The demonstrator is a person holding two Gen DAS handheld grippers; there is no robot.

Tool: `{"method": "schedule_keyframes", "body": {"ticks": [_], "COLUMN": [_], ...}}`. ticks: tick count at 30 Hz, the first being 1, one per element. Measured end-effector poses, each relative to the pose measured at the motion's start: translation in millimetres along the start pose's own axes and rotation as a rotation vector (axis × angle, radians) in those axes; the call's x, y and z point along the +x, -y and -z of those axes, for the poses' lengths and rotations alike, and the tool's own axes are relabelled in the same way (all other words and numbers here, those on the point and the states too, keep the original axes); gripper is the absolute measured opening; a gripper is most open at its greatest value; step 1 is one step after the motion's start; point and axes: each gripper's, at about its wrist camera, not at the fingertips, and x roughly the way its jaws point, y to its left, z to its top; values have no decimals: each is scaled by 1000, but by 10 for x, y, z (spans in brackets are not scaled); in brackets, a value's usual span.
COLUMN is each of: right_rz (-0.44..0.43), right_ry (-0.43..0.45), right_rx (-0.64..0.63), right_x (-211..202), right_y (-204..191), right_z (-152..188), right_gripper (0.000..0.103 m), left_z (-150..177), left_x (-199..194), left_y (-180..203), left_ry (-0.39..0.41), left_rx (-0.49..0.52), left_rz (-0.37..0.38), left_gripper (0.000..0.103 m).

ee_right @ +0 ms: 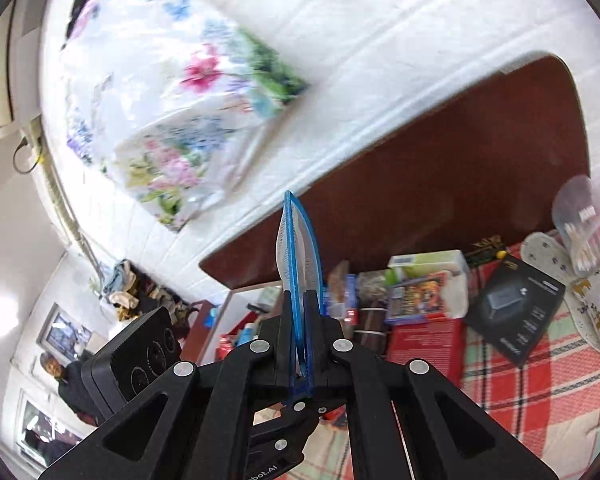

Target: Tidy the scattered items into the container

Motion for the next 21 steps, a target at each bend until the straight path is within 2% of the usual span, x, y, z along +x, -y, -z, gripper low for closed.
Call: {"method": "schedule_keyframes", "body": {"ticks": [3,4,9,14,21], "right_rz": [-16,-20,-43,-70,-119], "right_ry": [-3,-6,-26,-72,-172], "right_rx": [-45,-60,-129,-181,-227], "right_x": [24,50,300,841,1903], "right_y": [-389,-531,-1164,-1724,-2252], "right_z": [19,26,75,145,280], "right_gripper": [4,4,4,4,4], "left_z": [23,6,-36,63,238], "left_x": [-626,-640,-1252,-1771,-2229], "left_y": [-265,-306,-731,-1371,-2290], "left_ry": [51,61,124,161,180], "left_rx": [-9,-11,-40,-95,-186], "left_rz": [-32,-42,-115,-190,-301], "left_gripper": [5,5,5,5,5]}}
